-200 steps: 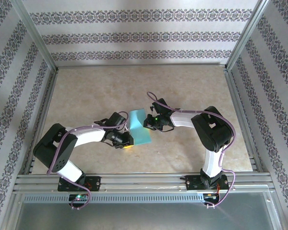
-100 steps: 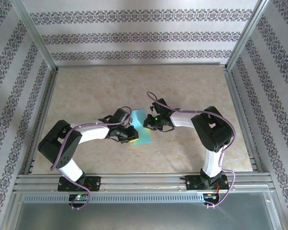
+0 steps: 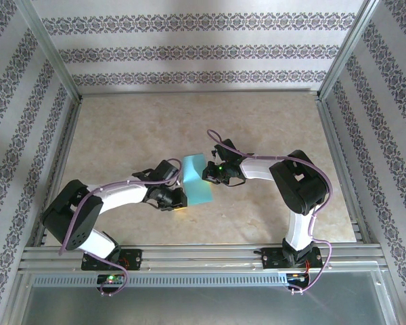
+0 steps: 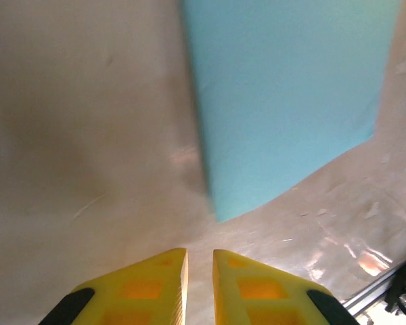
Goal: Fold a paper plane with a square sheet of paper (pick it up from the middle)
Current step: First fold the square sheet of paper in half at the center of the table.
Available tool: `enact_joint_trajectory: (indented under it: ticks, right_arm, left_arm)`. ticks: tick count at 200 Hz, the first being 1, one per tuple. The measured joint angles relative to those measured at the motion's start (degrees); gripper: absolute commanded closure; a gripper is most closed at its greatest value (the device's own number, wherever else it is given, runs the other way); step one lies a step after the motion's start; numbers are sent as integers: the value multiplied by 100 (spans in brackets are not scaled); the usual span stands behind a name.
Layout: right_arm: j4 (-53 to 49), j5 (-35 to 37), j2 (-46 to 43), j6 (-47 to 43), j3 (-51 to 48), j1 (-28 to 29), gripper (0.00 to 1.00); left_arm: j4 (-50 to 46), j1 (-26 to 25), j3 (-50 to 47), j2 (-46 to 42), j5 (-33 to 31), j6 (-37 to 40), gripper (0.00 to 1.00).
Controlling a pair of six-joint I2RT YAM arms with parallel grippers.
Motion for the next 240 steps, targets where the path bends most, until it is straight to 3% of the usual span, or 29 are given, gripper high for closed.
enact_joint_trajectory:
  ticks: [33,67,107,176,240]
  right_arm:
    - [2,-17,31,0,4,0,92]
    - [83,-17,87,0,42,0,93]
    - [105,-17,85,0,26,0,93]
    - [138,-17,74,-7,2,-2,92]
    - [170,-13,48,-28,-35,-4,92]
  left_arm:
    - [35,173,911,37,-284,192,83]
    - [428,577,1504,726,-363,260,83]
    - [522,807,1565,1482,-286,376,83]
    - [1276,1088,1569,1843,260,367,83]
    - [1561,1300,1567,2072,286,317,83]
